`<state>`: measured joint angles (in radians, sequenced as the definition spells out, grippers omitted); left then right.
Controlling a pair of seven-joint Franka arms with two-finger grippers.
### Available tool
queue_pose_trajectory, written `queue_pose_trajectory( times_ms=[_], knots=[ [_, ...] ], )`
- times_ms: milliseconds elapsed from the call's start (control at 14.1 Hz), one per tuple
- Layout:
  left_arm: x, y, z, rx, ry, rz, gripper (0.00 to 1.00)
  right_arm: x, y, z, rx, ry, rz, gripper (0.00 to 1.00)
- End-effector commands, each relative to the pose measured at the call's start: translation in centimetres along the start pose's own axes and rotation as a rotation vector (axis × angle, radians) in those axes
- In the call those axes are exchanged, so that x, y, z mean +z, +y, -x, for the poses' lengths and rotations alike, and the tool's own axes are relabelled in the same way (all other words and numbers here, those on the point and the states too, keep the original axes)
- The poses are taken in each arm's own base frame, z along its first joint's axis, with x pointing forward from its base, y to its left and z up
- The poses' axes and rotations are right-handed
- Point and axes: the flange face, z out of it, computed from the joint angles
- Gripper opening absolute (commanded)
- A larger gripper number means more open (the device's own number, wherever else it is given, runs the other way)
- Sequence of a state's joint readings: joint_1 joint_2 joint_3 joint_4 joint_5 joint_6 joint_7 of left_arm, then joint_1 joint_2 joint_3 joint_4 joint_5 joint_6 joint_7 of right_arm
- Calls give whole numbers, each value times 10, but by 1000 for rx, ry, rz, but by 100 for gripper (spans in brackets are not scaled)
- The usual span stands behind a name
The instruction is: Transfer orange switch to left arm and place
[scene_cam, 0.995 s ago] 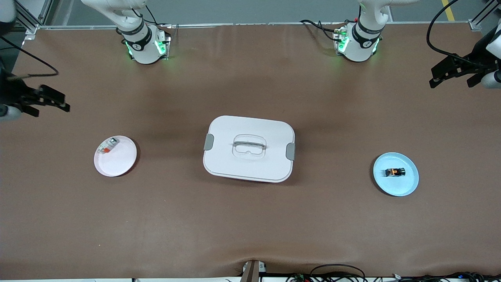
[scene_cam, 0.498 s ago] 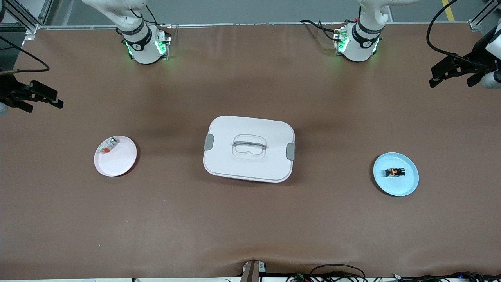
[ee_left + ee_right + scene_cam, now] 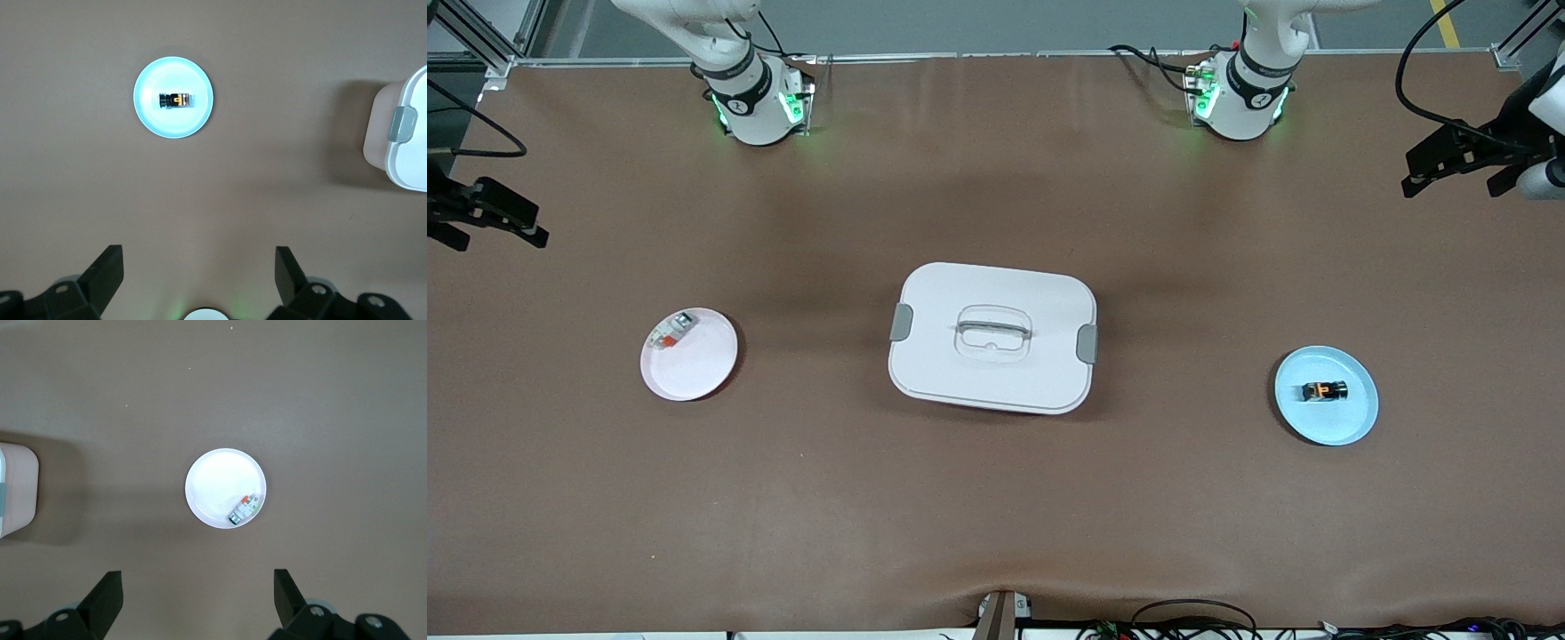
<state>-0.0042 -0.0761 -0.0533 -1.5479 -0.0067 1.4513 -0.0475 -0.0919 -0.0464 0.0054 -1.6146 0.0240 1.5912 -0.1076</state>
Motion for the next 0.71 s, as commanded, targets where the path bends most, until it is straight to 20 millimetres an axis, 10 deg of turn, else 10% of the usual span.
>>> queue_pose_trajectory(
  times_ms=[0, 640],
  knots=[
    [-5, -6, 10, 15, 1, 1, 100, 2, -10, 2, 16, -43, 11, 100],
    [-6, -1, 12, 13, 5, -2, 100, 17, -45, 8, 107, 20, 33, 100]
  ],
)
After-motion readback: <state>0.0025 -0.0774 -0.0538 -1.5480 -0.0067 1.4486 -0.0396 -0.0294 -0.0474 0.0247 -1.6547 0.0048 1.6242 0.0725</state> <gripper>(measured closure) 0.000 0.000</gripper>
